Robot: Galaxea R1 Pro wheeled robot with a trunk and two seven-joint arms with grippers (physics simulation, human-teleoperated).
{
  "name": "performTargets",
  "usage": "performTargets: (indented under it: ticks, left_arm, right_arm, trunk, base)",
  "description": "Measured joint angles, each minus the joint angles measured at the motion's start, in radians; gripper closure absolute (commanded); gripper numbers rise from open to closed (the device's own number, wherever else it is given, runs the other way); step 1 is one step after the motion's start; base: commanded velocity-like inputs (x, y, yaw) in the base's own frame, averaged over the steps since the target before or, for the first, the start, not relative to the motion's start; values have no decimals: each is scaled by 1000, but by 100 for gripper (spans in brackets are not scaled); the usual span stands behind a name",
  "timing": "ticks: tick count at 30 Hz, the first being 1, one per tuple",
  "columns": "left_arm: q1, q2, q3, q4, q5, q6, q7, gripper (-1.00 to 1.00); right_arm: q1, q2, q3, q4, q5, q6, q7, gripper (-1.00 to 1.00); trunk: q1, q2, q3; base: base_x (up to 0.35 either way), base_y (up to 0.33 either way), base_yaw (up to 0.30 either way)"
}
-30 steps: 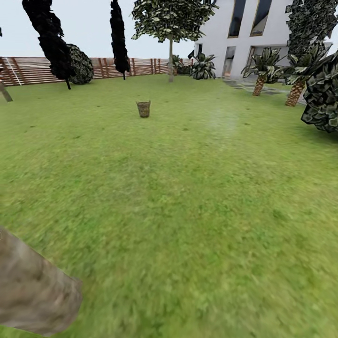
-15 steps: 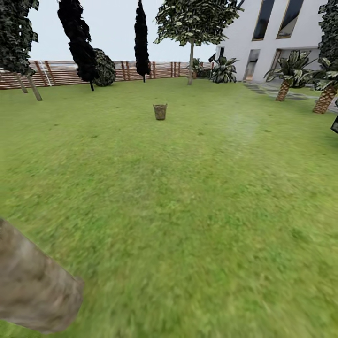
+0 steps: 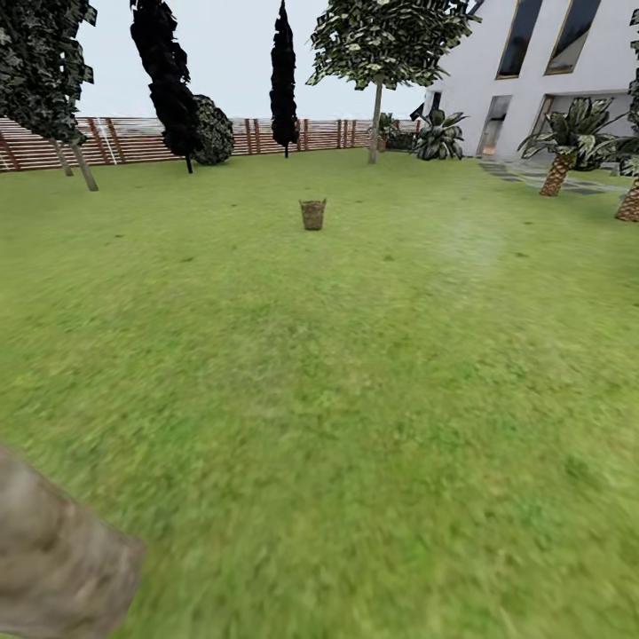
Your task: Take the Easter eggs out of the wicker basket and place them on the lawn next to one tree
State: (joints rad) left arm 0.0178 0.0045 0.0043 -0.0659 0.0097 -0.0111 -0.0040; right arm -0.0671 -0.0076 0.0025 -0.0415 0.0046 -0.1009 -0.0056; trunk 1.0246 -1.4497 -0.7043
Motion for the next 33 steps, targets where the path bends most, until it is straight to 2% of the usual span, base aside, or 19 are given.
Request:
performTargets:
  ticks: [18,33]
  left_arm:
    - [0,2,0,0,0,0,1,-100]
    - [0,2,0,0,1,0,1,-100]
  right_arm:
    - [0,0,0,2,1,1,0,-100]
    - [0,3,-1,4,-3,1,0,-100]
  trunk:
    - [0,0,0]
    - [0,0,0]
  base:
    - [216,-165,0]
    - [16,-4,0]
